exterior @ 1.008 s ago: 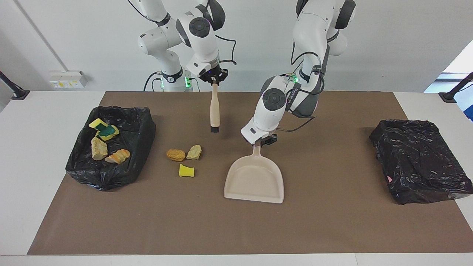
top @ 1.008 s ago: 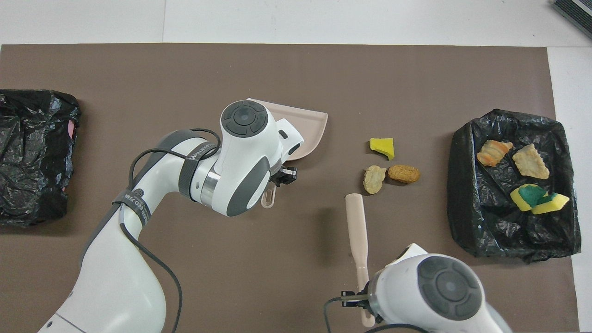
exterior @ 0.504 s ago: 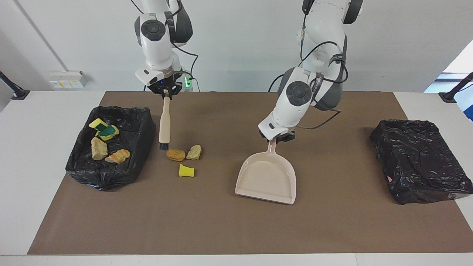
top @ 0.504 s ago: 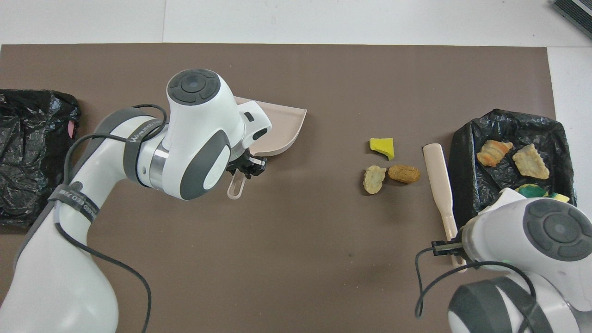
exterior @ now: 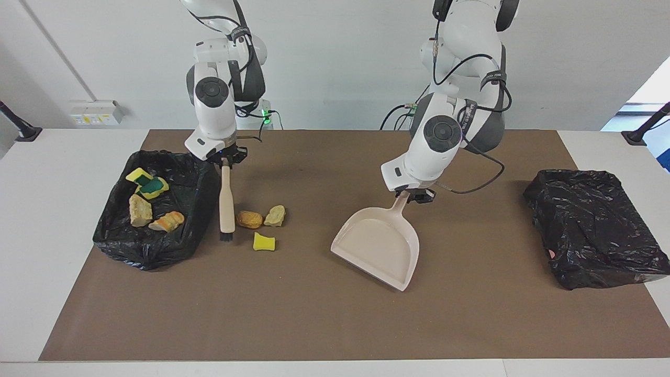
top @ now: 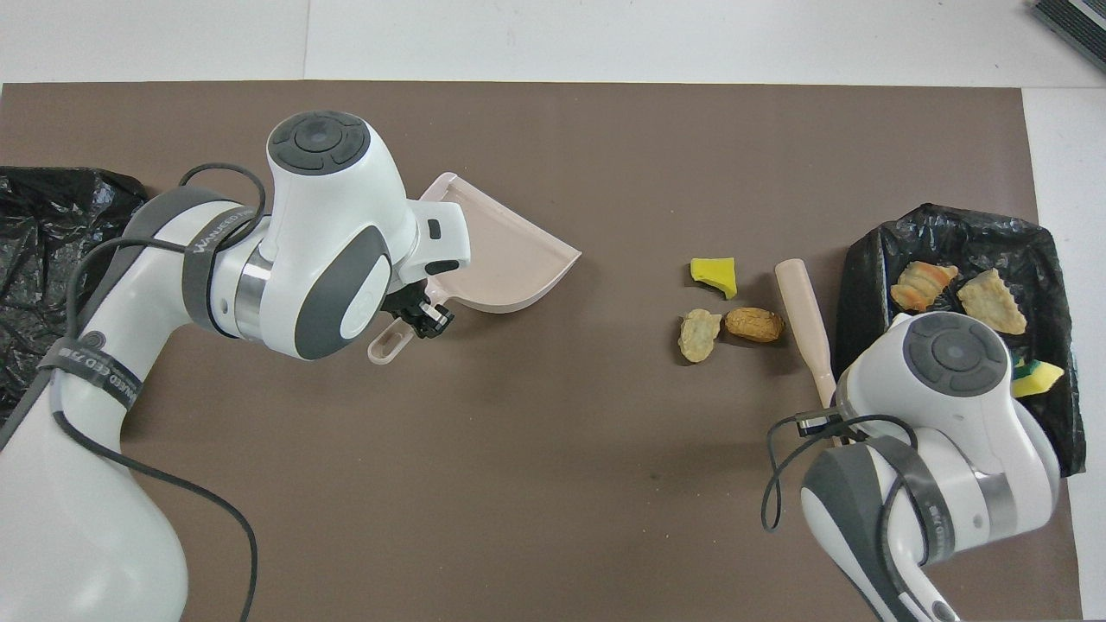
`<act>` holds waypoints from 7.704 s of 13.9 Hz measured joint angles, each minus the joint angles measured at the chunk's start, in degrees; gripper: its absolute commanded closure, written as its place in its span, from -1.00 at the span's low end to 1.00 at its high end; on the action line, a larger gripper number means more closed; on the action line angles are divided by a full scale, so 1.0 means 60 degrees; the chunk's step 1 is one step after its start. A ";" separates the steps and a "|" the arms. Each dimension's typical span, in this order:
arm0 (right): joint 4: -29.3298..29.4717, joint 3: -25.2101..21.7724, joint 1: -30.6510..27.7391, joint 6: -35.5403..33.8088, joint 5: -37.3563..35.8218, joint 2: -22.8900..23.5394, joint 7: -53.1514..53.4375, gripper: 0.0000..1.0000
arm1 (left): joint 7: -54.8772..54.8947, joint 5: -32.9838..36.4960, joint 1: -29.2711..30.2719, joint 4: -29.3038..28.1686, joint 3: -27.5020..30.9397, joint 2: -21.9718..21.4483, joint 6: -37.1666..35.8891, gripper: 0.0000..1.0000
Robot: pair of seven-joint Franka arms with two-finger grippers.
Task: Sweep and dump trash in bin
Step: 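Lift the brush with the right gripper while the left gripper holds the dustpan, then sweep the bread pieces with the right gripper's brush into the dustpan, then sweep the yellow sponge into the dustpan with the right gripper's brush, then carry the dustpan with the left gripper to the nearby bag and tip it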
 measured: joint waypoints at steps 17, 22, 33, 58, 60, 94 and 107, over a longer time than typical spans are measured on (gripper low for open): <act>0.2287 -0.0017 0.1226 -0.1975 0.1191 0.0771 0.1916 1.00 | 0.4924 0.2398 -0.1297 -0.2803 -0.0202 -0.1279 0.2252 1.00; 0.1319 -0.0003 0.0963 -0.1399 0.0677 0.0658 0.1162 1.00 | 0.4922 0.2391 -0.1367 -0.2906 -0.0190 -0.1295 0.2415 1.00; 0.1215 0.0157 0.2868 -0.0393 0.4385 0.1354 0.0735 1.00 | 0.4237 0.2334 -0.1362 -0.3294 -0.0170 -0.1425 0.2501 1.00; 0.3701 0.0076 0.1533 -0.0834 0.1035 0.3254 -0.1480 1.00 | 0.5056 0.2001 -0.0537 -0.2308 -0.0128 -0.0902 0.1631 1.00; 0.3694 0.0105 0.2086 -0.0833 0.1956 0.3380 -0.1338 1.00 | 0.5034 0.2006 -0.0575 -0.2764 -0.0130 -0.1051 0.2169 1.00; 0.0400 0.0367 0.5895 0.0223 0.4887 -0.0330 0.5600 1.00 | 1.3196 0.0619 0.5296 0.0368 0.0003 -0.1071 -0.0198 1.00; -0.0493 0.0365 0.6089 0.1860 0.5872 0.0139 0.4614 1.00 | 1.6986 0.2115 0.8573 0.0793 0.0102 -0.0564 0.1716 1.00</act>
